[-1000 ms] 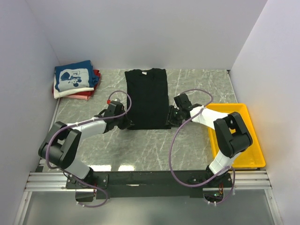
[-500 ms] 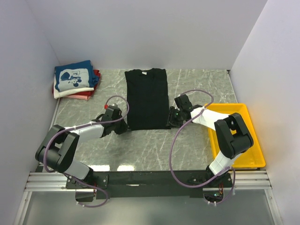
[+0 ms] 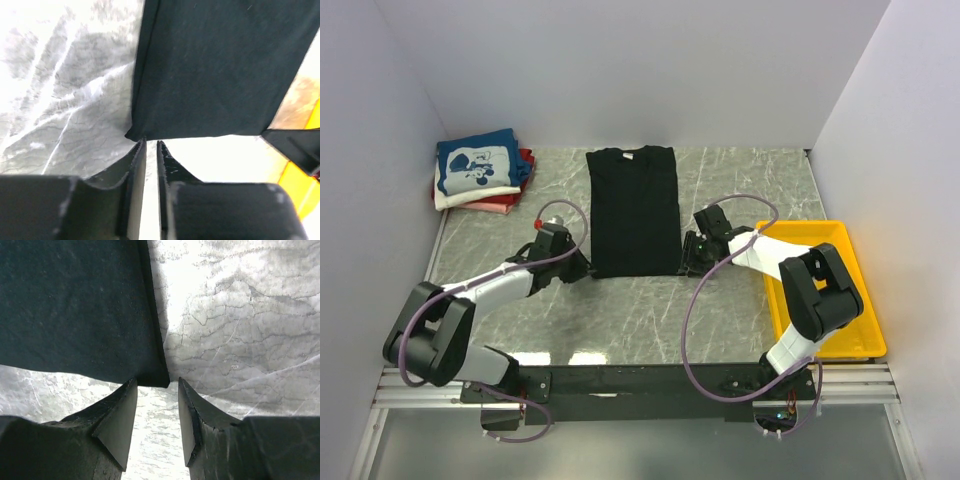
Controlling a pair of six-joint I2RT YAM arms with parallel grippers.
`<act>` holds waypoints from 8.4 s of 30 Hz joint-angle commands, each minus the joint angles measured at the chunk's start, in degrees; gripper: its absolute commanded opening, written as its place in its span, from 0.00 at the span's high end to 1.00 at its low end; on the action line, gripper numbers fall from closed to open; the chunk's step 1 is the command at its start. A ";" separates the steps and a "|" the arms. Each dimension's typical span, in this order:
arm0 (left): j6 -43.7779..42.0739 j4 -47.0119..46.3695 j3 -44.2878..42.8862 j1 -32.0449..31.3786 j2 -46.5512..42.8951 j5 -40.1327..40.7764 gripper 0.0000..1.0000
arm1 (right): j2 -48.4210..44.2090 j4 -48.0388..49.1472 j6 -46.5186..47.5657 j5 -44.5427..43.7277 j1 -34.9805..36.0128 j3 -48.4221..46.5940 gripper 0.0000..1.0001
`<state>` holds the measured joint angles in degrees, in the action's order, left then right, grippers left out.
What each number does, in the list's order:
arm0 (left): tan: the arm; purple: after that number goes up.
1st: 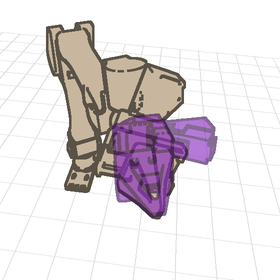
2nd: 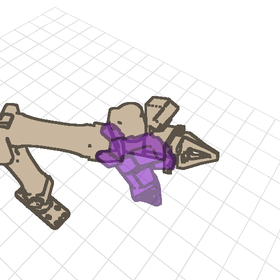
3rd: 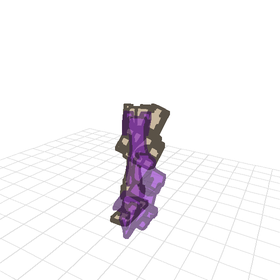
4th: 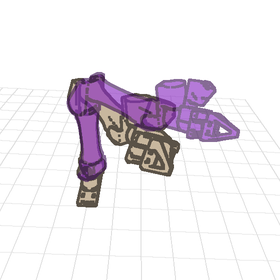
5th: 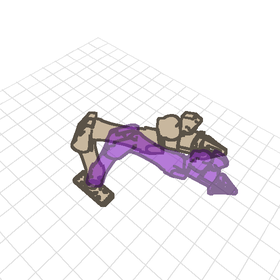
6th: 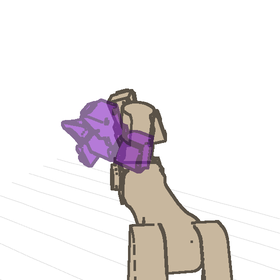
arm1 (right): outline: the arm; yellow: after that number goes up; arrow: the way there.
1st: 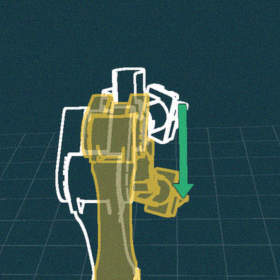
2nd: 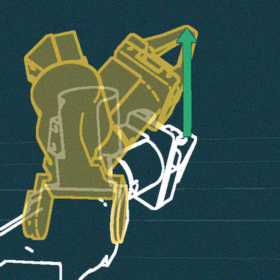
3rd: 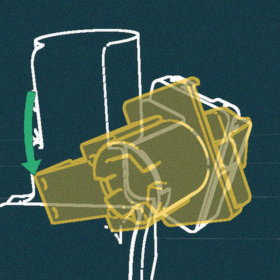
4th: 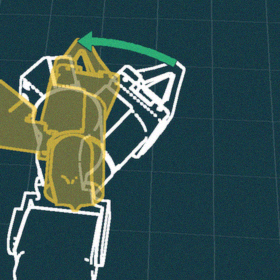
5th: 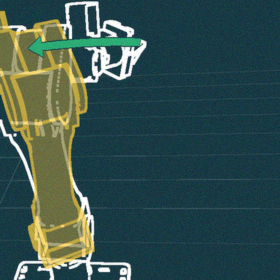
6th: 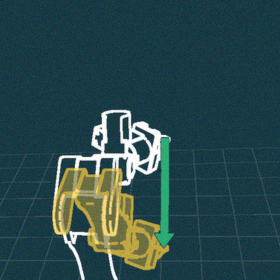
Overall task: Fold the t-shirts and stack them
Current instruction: Fold the tshirt, then neatly place the folded tshirt to the corner
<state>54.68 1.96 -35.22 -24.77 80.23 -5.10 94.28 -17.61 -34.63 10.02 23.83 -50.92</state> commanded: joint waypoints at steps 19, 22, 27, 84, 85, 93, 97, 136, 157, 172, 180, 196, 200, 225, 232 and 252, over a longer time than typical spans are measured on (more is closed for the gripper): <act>1.31 -10.30 5.51 2.89 4.41 -3.69 0.58 | 0.64 4.42 -1.22 0.79 -0.46 0.91 0.56; 2.27 -11.18 6.48 2.63 6.34 -3.16 0.62 | 1.17 5.03 -1.58 1.84 -0.46 1.17 0.58; 3.07 -12.24 6.83 1.49 8.19 -2.55 0.71 | 2.14 6.88 -2.37 3.42 -0.46 1.35 0.69; -5.45 8.25 -13.72 0.94 -14.42 6.88 0.99 | -16.34 -12.36 0.70 -0.71 -1.50 -15.51 1.00; -6.41 8.15 -17.13 1.57 -9.96 6.34 0.99 | -14.41 -12.28 0.97 -0.27 -2.73 -19.10 1.00; -6.42 6.31 -33.74 9.04 12.29 -0.16 1.00 | 7.30 -14.30 1.50 5.79 -8.89 -39.14 1.00; -5.63 7.53 -40.97 11.06 20.66 -0.79 1.00 | 18.97 -16.31 2.64 8.96 -10.83 -50.92 1.00; -7.56 5.43 -50.56 12.84 30.25 5.01 0.58 | 36.05 -10.43 6.86 7.30 -3.45 -65.98 0.54; -4.93 4.38 -39.86 3.95 37.91 -0.34 0.99 | 30.54 -10.79 1.32 6.50 -0.98 -43.25 0.61; -1.15 1.64 -14.63 -4.84 14.20 -1.40 0.99 | -3.04 -2.16 2.46 9.49 2.53 -2.28 0.62; -4.92 7.18 -19.43 -4.23 9.24 2.82 0.97 | -4.38 -3.66 2.55 6.15 2.44 -9.62 0.64; -6.26 5.17 -27.71 7.63 22.59 -2.80 0.99 | 23.22 -3.22 0.97 9.23 -1.59 -38.01 0.69; -5.46 4.63 -29.28 9.22 25.94 -3.42 0.99 | 30.33 -2.52 -0.96 12.38 -5.37 -42.07 0.70; -13.36 18.08 -33.17 12.12 11.37 -1.84 0.14 | 19.37 -1.73 -1.49 18.63 -8.10 -41.29 0.56; -15.91 19.66 -26.66 12.21 7.05 -6.76 0.14 | 5.94 2.66 -2.02 17.22 -8.01 -32.24 0.52; -15.56 12.54 -17.69 10.80 19.08 -15.47 0.21 | -21.67 6.27 -0.79 15.82 -6.26 -7.53 0.50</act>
<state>39.97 16.27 -52.60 -12.88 96.68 -22.20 76.27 -12.82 -37.15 26.68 17.26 -59.05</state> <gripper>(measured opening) 0.796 0.503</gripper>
